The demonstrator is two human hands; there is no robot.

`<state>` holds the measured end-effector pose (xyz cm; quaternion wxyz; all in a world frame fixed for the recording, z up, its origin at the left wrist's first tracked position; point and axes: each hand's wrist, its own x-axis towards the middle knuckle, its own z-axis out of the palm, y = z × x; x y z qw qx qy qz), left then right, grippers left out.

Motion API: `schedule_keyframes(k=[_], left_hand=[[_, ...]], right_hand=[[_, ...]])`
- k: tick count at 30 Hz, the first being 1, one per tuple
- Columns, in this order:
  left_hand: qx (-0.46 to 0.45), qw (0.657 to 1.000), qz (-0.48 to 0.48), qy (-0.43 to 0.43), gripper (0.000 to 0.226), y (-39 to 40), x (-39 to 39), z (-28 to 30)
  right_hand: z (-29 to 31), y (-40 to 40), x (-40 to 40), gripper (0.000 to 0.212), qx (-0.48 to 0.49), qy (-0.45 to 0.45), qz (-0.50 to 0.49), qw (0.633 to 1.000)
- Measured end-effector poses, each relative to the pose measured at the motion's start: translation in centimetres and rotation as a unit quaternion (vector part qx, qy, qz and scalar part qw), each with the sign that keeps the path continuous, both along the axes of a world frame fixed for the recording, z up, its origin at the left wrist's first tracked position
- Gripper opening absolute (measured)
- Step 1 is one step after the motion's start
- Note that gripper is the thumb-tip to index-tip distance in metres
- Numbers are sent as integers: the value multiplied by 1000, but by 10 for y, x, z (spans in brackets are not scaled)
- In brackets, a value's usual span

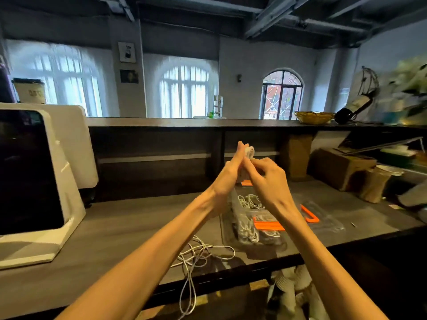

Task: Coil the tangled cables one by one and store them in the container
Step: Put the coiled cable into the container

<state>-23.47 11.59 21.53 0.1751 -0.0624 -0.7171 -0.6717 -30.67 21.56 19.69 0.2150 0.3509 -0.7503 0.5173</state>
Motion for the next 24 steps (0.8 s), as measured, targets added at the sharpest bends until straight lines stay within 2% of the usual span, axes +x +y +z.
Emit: schedule_keyframes(k=[2,4,6,9,13,15,18,20,24], left_hand=[[-49,999,-11,-15,42,-2,-14,-1],[-104,993,28,-39,48,-11,-33,-7],[-108,988,88,-68,55,-21,-46,-17],[-111,981,133,-87,29,-36,-53,-30],[-110,976,144,-120,17,-58,-57,-51],[-122,973,140,-137,16,-67,-61,-59],[-132,972,124,-152,16,-78,-66,-69],[-135,972,112,-155,16,-83,-67,-72],[-155,972,97,-149,16,-87,-63,-72]], right_hand=[[6,13,-12,38,5,-79,31,996],[8,21,-36,48,65,-141,6,988],[4,21,-67,59,178,-157,-77,968],[-11,8,-99,71,318,-167,-140,923],[-28,-14,-118,55,452,-161,-168,861],[-35,-21,-125,49,491,-169,-165,838],[-47,-27,-133,52,543,-186,-165,802],[-53,-28,-137,56,548,-193,-156,799],[-49,-26,-141,71,518,-176,-158,822]])
